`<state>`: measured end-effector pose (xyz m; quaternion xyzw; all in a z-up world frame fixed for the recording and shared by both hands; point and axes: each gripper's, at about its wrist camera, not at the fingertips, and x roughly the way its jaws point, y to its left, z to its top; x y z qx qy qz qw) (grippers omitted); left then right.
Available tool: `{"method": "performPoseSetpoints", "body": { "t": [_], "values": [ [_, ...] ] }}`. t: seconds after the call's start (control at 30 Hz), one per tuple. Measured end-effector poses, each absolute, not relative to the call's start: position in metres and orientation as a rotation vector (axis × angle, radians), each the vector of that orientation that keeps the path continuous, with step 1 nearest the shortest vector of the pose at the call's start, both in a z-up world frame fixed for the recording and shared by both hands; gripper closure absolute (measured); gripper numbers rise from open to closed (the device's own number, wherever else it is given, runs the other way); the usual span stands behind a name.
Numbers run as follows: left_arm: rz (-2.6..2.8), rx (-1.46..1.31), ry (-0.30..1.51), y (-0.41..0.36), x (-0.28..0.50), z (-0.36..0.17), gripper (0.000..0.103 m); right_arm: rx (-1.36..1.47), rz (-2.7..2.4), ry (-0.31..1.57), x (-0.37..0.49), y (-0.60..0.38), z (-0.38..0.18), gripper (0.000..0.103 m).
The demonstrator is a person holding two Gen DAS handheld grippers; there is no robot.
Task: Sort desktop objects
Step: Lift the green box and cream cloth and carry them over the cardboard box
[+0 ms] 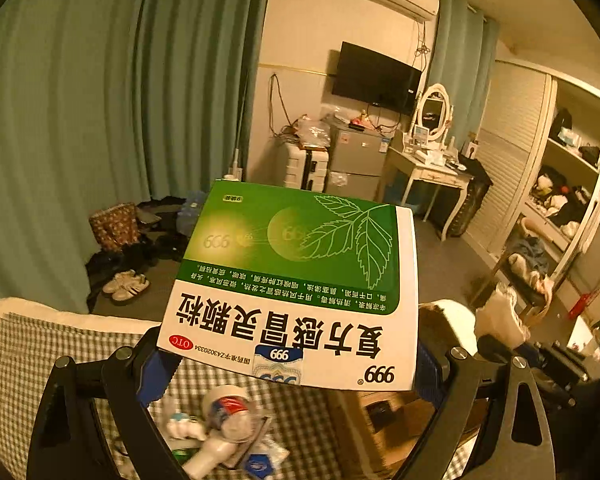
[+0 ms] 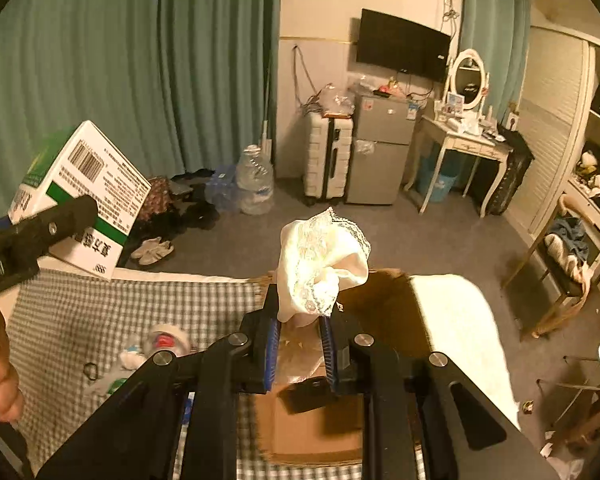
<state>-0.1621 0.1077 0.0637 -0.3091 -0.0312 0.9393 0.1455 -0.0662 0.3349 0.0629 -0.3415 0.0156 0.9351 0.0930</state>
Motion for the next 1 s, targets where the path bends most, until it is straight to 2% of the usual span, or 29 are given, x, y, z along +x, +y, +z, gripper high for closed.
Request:
{"method": "performPoseSetpoints", "body": {
  "t": [0.37, 0.73, 1.0],
  "values": [
    [2.640, -0.867, -0.056, 0.161, -0.182, 0.069, 0.007, -1.026, 2.689, 0.118, -0.067, 0.399, 0.046, 0.085],
    [2.477, -1.041, 0.024, 0.215, -0.206, -0.009, 0.007, -1.142, 2.642, 0.125, -0.086, 0.427, -0.006, 0.085],
    [2.372, -1.139, 0.237, 0.265, -0.205, -0.072, 0.007, -1.248, 2.564, 0.210, -0.090, 0.452, -0.057, 0.085]
  ]
}}
